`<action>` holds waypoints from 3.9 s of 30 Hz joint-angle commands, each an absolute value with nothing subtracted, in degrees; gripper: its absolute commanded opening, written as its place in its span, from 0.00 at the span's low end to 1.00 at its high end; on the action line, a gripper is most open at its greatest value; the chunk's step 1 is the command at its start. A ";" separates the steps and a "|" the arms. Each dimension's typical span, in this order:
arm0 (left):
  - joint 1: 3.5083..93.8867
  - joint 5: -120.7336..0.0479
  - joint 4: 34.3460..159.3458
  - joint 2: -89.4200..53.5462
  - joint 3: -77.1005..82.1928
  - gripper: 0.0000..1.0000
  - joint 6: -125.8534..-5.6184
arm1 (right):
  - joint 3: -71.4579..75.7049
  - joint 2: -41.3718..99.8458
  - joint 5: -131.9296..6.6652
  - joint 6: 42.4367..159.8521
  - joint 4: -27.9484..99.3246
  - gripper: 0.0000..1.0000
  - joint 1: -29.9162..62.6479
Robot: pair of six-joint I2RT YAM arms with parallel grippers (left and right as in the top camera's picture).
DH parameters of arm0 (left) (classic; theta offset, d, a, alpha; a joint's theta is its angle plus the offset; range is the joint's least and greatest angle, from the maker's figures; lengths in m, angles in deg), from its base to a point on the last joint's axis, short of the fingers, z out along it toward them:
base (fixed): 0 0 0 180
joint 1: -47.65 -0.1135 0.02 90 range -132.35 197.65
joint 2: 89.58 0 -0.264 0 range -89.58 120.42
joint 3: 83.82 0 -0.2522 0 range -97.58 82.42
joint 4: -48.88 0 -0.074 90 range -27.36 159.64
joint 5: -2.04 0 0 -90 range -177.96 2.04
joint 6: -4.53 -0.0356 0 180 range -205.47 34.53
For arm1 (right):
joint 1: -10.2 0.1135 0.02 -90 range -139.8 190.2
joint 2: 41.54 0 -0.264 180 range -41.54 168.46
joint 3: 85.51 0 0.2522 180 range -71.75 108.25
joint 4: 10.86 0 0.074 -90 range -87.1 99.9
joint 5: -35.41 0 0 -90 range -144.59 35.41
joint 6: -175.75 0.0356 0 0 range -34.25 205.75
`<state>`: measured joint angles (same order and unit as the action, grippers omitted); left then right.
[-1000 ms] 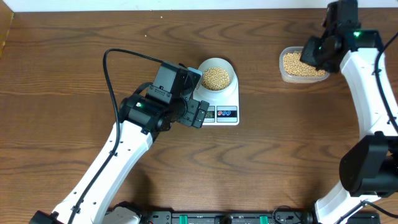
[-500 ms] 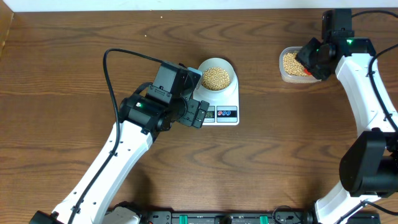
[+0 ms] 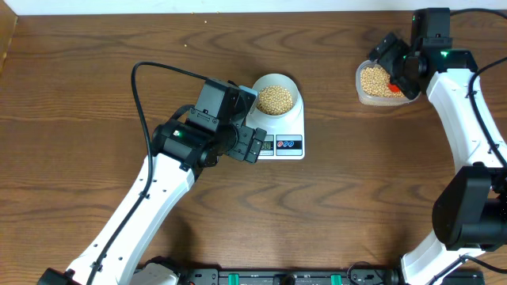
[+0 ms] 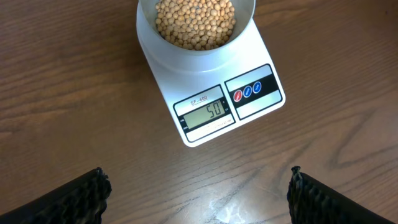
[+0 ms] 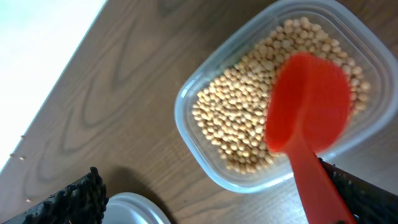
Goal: Scoop item into bowl and weigh 50g on scale
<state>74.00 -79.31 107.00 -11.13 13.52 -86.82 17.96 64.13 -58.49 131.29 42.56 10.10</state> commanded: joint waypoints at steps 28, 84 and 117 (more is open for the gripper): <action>73.71 -79.86 106.98 -10.98 13.96 0.93 -86.88 | 10.96 63.54 -69.05 133.86 39.59 0.99 9.36; 73.71 -79.86 106.98 -10.98 13.96 0.93 -86.88 | 17.70 50.60 -76.61 93.25 55.04 0.99 10.34; 73.71 -79.86 106.98 -10.98 13.96 0.93 -86.88 | 17.70 50.60 -79.30 94.22 50.47 0.99 12.84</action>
